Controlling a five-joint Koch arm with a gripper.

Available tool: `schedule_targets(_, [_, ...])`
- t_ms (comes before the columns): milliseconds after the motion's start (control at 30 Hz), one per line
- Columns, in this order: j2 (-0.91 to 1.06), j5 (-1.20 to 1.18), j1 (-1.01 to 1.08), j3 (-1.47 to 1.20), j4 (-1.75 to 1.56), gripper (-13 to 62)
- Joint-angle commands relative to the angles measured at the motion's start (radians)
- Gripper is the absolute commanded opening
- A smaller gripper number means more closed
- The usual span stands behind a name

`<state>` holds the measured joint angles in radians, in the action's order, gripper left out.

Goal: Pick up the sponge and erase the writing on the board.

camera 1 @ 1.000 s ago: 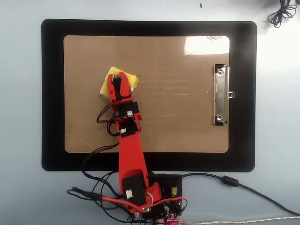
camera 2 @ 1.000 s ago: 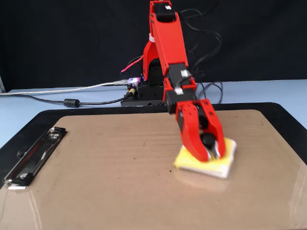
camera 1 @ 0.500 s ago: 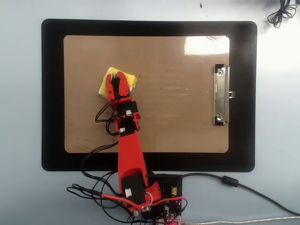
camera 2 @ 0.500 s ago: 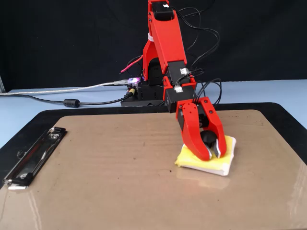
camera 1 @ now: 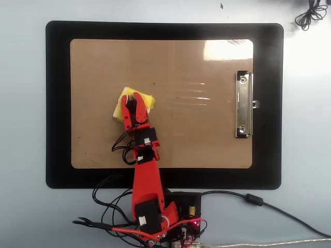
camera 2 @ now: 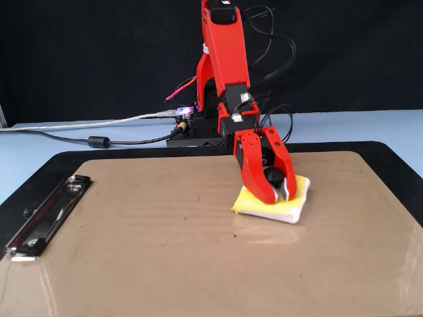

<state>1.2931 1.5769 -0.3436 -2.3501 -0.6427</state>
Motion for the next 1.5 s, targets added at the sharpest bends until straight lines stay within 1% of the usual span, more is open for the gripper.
schedule_targets(0, [0.026, -0.002, -0.014, -0.095, -0.121, -8.2])
schedule_targets(133, [0.186, -0.018, -0.003, -0.255, -0.129, -8.2])
schedule_targets(200, [0.275, -0.021, -0.002, -0.295, -0.087, -8.1])
schedule_targets(233, [0.275, -0.023, -0.005, -0.284, -0.060, -8.1])
schedule_targets(300, [0.210, -0.023, -0.005, -0.163, -0.014, -8.1])
schedule_targets(467, [-0.189, -0.026, 0.077, 0.245, 0.003, -8.2])
schedule_targets(500, [-0.216, -0.026, 0.083, 0.272, 0.003, -8.1])
schedule_targets(567, [-0.179, -0.028, 0.084, 0.216, 0.002, -8.1])
schedule_targets(700, [0.106, -0.029, 0.089, -0.100, 0.002, -8.1])
schedule_targets(767, [0.202, -0.029, 0.097, -0.206, 0.002, -8.1])
schedule_targets(833, [0.212, -0.032, 0.109, -0.210, 0.002, -8.1])
schedule_targets(867, [0.193, -0.040, 0.114, -0.192, 0.002, -8.1])
schedule_targets(933, [0.067, -0.069, 0.126, -0.040, 0.002, -8.2])
schedule_targets(1033, [-0.127, -0.100, 0.206, 0.195, 0.003, -8.2])
schedule_targets(1100, [-0.193, -0.110, 0.218, 0.250, 0.003, -8.1])
schedule_targets(1167, [-0.144, -0.118, 0.222, 0.206, 0.005, -8.2])
schedule_targets(1267, [0.106, -0.153, 0.258, -0.071, 0.002, -8.2])
schedule_targets(1333, [0.299, -0.189, 0.328, -0.219, 0.017, -8.2])
schedule_targets(1367, [0.353, -0.207, 0.362, -0.259, 0.021, -8.2])
schedule_targets(1400, [0.359, -0.227, 0.396, -0.272, 0.031, -8.2])
schedule_targets(1467, [0.281, -0.256, 0.430, -0.202, 0.043, -8.2])
